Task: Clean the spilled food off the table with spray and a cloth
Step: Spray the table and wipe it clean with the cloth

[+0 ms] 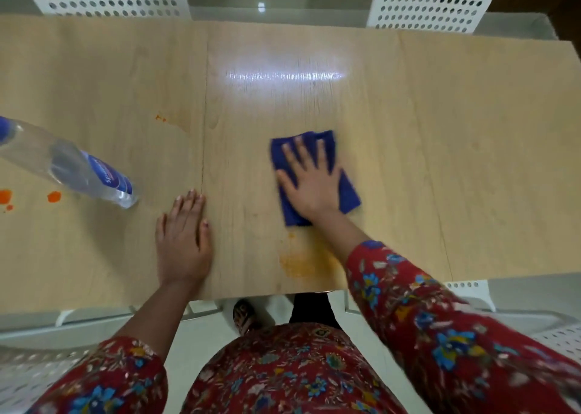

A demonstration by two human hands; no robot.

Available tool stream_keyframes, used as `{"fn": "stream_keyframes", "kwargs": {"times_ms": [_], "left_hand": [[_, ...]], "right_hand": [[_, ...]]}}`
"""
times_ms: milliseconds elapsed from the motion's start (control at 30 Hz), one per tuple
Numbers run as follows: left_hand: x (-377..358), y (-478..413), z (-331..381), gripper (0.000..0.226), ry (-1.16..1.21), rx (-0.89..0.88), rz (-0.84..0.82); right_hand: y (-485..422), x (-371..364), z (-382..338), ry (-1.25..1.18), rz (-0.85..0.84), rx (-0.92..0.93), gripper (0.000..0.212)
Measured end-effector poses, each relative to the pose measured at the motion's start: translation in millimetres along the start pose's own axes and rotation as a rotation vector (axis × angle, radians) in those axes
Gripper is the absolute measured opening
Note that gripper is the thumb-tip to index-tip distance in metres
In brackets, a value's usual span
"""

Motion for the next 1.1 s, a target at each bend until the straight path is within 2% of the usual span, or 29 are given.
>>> {"fn": "stream_keyframes", "kwargs": {"times_ms": [100,167,200,267,333,400,467,533,600,667,700,733,767,867,933,1000,1100], "left_hand": [[0,1,2,0.052,0.023,0.005,0.003],[6,-2,-5,0.052,0.006,-0.031,-0.025],[9,-4,-11,0.052,-0.026,-0.082,-0.051],[17,-6,-27,0.053,-0.090,-0.206,-0.091],[22,-6,-38,0.054,-0.100,-0.253,-0.095],[22,-5,-41,0.055,-0.066,-0.209,-0.074],[23,-5,-40,0.056,-0.042,-0.179,-0.061],[23,-5,-42,0.057,-0.038,-0.165,-0.061],[24,-4,-44,0.057,-0.046,-0.150,-0.056],[23,-5,-44,0.057,-0.047,-0.134,-0.052],[23,-6,-42,0.057,-0.046,-0.135,-0.050],[22,-5,-42,0.057,-0.044,-0.137,-0.055],[22,-6,-43,0.057,-0.042,-0.141,-0.061],[22,-6,-41,0.057,-0.024,-0.143,-0.052],[21,-6,-43,0.057,-0.029,-0.134,-0.048],[20,-7,-45,0.058,-0.031,-0.123,-0.049],[20,-6,-46,0.059,-0.026,-0.104,-0.043]], "right_hand": [[51,-19,-41,0.042,-0.039,0.353,0.053],[82,-20,-17,0.072,-0.025,0.494,0.053],[90,-17,4,0.090,-0.016,0.502,0.053],[87,-9,48,0.123,0.009,0.377,0.054],[60,0,73,0.119,0.036,0.152,0.054],[27,6,64,0.093,0.069,-0.023,0.056],[3,5,29,0.068,0.051,-0.020,0.059],[10,-5,-14,0.071,0.004,0.226,0.059],[51,-19,-44,0.107,-0.089,0.634,0.055],[77,-18,-31,0.132,-0.189,0.955,0.053],[73,-13,-15,0.137,-0.185,1.018,0.052],[62,-9,3,0.142,-0.143,0.994,0.051],[42,-6,20,0.144,-0.091,0.890,0.051],[-25,11,48,0.115,0.003,0.394,0.053],[-66,16,29,0.105,0.027,0.256,0.053],[-92,16,-4,0.110,0.010,0.270,0.053],[-90,5,-56,0.141,-0.050,0.465,0.055]]}}
Point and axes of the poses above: each hand's wrist, its own y-axis away from the middle knuckle, its own x-axis out of the back of the hand, z = x × y, the point moved 1 cm from there along -y, towards the middle knuckle, and after that the axes turned 9 degrees about x, right-handed, at the moved point
